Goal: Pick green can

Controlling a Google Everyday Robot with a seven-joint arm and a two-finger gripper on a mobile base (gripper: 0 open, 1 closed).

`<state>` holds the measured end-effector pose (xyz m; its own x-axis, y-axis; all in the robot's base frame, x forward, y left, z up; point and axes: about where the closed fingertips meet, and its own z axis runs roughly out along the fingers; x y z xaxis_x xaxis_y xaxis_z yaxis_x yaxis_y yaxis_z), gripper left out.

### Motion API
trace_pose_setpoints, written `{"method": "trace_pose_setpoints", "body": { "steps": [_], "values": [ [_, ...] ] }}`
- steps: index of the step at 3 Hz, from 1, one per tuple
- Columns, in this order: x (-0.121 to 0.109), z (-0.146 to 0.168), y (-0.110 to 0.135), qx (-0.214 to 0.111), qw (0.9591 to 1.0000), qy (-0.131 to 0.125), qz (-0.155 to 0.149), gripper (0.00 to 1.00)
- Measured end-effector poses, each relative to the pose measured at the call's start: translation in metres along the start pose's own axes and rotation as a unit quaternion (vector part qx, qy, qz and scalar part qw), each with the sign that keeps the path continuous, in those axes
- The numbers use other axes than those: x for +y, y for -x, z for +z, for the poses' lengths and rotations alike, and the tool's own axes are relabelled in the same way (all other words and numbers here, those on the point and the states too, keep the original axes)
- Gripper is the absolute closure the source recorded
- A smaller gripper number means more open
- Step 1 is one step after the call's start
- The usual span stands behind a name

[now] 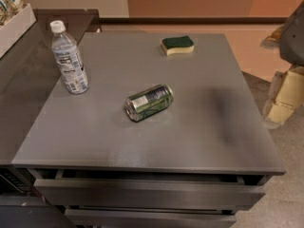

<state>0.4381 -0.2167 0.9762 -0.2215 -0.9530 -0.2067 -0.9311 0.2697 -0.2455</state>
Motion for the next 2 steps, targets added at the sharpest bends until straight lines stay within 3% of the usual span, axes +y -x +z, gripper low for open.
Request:
{"method": "trace_pose_setpoints", "body": {
  "steps": [1,2],
  "values": [
    [0.000,0.000,0.000,0.000,1.0000,0.000,0.000,0.00],
    [0.000,0.006,0.016,-0.011,0.9996,0.008,-0.026,0.00]
  ]
}}
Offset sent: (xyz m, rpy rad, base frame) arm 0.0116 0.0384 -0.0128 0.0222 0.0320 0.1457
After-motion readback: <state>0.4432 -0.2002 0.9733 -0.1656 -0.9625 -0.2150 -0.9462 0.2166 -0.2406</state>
